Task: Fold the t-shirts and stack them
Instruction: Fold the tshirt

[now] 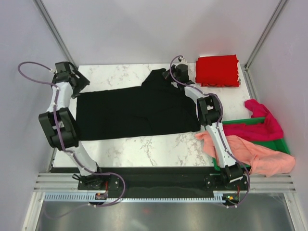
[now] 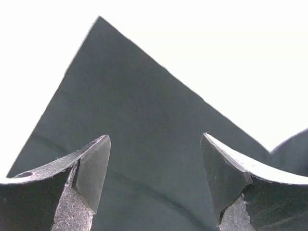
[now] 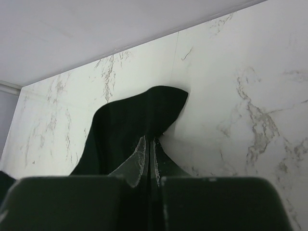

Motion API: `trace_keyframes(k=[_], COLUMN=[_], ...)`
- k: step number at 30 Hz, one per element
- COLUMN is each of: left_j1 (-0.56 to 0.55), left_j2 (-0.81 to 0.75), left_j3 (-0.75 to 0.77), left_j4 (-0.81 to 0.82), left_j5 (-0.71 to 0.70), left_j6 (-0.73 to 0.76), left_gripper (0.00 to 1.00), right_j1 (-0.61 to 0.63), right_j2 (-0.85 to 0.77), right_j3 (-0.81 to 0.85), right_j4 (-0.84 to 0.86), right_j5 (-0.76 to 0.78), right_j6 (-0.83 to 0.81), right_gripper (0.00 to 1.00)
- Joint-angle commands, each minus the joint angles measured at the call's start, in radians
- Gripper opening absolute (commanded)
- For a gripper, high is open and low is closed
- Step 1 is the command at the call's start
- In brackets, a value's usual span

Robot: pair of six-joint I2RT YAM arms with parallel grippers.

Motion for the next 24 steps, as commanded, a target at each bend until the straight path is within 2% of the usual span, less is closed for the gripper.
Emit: trace_keyframes(k=[1, 5, 8, 12, 19, 24], left_j1=[0.052, 0.077, 0.081, 0.101, 0.101, 0.097], left_j2=[0.173, 0.374, 0.451, 0.584, 0.588, 0.609], left_j3=[0.185, 0.35, 0.446, 0.56, 0.507, 0.536], left_j4=[-0.016, -0.032, -0.044, -0.091, -0.102, -0.102], left_j5=[-0.045, -0.076, -0.126, -0.099, -0.171, -0.145], left_j6=[-0.032, 0.02, 0.035, 0.023, 0.002, 0.026], left_gripper=[0.82, 0.78, 0.74, 0.68, 0.64, 0.61], right_j1=[-0.012, -0.025, -0.023, -0.025, -0.032, -0.034], right_j2=[-0.066, -0.066, -0.066, -0.07, -0.052, -0.055], right_j3=[-0.045, -0.054, -0.056, -0.066, -0.054, -0.062], right_j4=[0.053, 0.076, 0.088, 0.091, 0.1, 0.104], right_j5=[-0.062, -0.087, -0.104, -0.105, -0.111, -0.113], right_j6=[0.034, 0.065, 0.077, 0.075, 0.106, 0.106], right_gripper=[0.0, 0.0, 0.0, 0.0, 0.0, 0.0])
